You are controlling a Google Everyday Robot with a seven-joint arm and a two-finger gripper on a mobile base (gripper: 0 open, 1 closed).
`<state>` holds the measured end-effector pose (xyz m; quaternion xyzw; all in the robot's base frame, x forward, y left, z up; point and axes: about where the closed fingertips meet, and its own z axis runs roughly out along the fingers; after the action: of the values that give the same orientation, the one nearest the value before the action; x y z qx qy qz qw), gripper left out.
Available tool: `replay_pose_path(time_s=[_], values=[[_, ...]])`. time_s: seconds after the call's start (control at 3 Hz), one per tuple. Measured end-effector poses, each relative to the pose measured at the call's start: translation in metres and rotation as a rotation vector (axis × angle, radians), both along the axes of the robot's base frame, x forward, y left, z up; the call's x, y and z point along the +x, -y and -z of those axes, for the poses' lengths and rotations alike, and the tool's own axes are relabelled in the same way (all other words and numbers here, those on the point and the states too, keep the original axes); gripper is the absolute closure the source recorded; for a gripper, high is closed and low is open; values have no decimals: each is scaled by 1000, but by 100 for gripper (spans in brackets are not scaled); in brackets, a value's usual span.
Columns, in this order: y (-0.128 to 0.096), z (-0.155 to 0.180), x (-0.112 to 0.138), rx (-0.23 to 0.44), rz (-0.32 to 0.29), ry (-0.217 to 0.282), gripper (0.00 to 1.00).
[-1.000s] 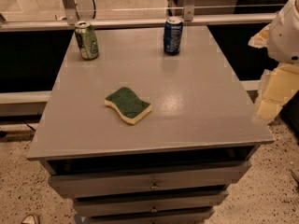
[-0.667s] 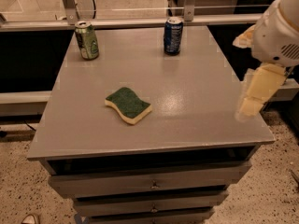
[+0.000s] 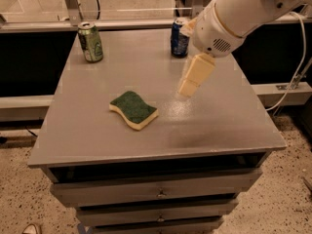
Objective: Move green can near sponge
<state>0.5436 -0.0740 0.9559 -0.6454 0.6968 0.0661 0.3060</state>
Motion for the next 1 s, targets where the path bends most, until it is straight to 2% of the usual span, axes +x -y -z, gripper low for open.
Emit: replay_pose_path(time_s=[0.33,0.67,1.0], values=[[0,0,0,0,0,0,0],[-20,5,12,66,-21,22,0],[-74,17,50,218,-67,57,0]])
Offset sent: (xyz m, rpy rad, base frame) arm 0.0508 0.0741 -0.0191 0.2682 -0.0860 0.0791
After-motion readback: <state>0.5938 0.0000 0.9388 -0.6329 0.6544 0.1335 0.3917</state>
